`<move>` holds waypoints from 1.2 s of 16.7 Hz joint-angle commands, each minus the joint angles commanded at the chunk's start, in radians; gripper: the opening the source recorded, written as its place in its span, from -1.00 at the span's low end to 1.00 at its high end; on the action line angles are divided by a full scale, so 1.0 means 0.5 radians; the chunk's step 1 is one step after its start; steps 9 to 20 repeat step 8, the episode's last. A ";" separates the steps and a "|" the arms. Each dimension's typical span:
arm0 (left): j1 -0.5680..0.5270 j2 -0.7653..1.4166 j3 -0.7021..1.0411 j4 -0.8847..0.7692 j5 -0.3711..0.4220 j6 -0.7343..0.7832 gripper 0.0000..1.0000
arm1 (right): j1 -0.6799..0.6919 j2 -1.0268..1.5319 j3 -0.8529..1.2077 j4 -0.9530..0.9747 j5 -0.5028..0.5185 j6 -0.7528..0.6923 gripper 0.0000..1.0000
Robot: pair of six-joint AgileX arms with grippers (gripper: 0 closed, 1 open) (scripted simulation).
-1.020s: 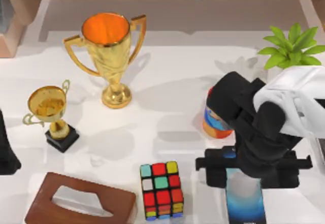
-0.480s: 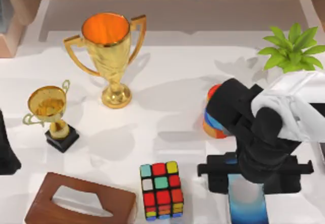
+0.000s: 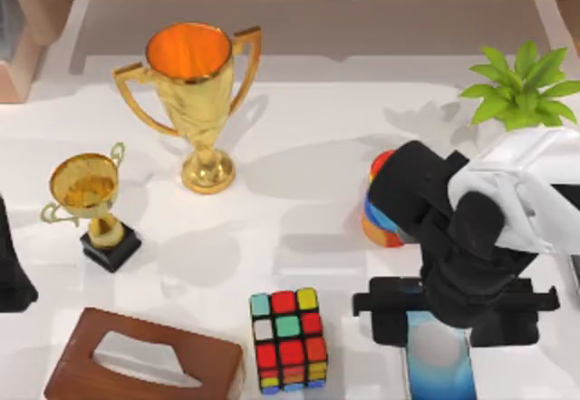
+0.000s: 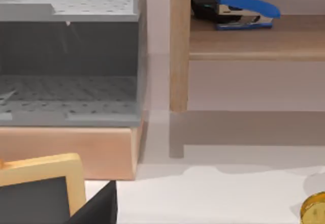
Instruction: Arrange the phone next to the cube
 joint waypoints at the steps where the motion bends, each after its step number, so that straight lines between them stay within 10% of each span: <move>1: 0.000 0.000 0.000 0.000 0.000 0.000 1.00 | 0.000 0.000 0.000 0.000 0.000 0.000 0.81; 20: 0.000 0.000 0.000 0.000 0.000 0.000 1.00 | 0.000 0.000 0.000 0.000 0.000 0.000 1.00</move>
